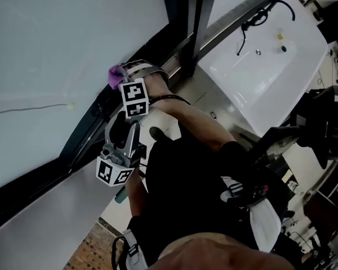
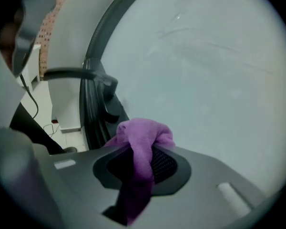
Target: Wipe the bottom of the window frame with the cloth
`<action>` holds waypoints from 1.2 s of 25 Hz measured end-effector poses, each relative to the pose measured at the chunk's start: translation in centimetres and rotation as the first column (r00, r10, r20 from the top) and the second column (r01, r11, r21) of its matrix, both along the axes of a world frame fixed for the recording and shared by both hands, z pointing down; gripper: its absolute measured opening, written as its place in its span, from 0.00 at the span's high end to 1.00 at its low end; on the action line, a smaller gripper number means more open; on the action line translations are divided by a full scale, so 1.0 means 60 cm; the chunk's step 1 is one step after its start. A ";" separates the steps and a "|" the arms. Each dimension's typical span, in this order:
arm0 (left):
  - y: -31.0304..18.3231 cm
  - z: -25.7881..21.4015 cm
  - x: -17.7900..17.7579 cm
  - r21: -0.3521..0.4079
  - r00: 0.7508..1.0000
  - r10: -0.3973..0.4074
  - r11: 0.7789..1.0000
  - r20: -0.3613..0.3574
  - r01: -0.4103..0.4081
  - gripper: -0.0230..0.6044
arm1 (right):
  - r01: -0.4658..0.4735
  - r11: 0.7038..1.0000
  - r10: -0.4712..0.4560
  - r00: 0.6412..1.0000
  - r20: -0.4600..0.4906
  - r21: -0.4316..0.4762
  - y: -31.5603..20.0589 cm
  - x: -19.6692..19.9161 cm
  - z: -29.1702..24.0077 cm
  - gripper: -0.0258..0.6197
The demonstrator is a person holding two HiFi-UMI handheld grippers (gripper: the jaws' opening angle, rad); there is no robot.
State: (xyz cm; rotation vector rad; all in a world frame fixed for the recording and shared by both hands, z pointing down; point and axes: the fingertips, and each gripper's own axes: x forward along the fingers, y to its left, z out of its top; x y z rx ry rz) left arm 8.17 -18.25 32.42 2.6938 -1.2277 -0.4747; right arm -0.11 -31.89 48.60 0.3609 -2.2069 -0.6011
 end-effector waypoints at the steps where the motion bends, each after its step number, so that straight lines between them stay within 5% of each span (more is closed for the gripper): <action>1: -0.002 0.002 0.004 0.003 1.000 0.012 1.000 -0.005 -0.012 0.67 | 0.005 1.000 -0.005 1.000 0.003 -0.018 -0.004 0.004 0.010 0.84; 3: -0.005 0.005 0.009 0.006 0.999 0.031 1.000 -0.013 -0.031 0.67 | -0.071 0.996 0.072 0.997 0.010 -0.049 -0.044 0.054 0.022 0.84; 5: -0.005 0.007 0.003 0.007 0.999 0.040 0.999 -0.024 -0.040 0.67 | -0.241 0.970 0.241 0.970 -0.017 -0.029 -0.113 0.145 0.032 0.84; 8: -0.006 0.010 -0.010 0.018 0.998 0.054 0.998 -0.042 -0.053 0.67 | -0.511 0.860 0.510 0.857 -0.068 0.008 -0.212 0.293 0.040 0.84; 10: -0.008 0.007 -0.015 0.027 0.996 0.073 0.997 -0.050 -0.072 0.67 | -0.594 0.804 0.593 0.799 -0.096 0.026 -0.234 0.338 0.030 0.85; 15: -0.010 -0.010 -0.039 0.052 0.989 0.117 0.992 -0.095 -0.112 0.67 | -0.549 0.797 0.598 0.777 -0.197 0.252 -0.235 0.310 0.024 0.84; 19: -0.001 -0.010 -0.063 0.082 0.982 0.137 0.989 -0.132 -0.127 0.67 | -0.661 0.720 0.693 0.668 -0.272 0.212 -0.234 0.378 0.024 0.84; 24: 0.001 -0.022 -0.085 0.120 0.965 0.183 0.980 -0.188 -0.162 0.67 | -0.593 0.660 0.747 0.587 -0.312 0.462 -0.278 0.374 -0.012 0.82; 30: 0.010 -0.033 -0.107 0.168 0.948 0.229 0.966 -0.221 -0.194 0.67 | -0.621 0.699 0.712 0.566 -0.415 0.354 -0.235 0.384 0.018 0.84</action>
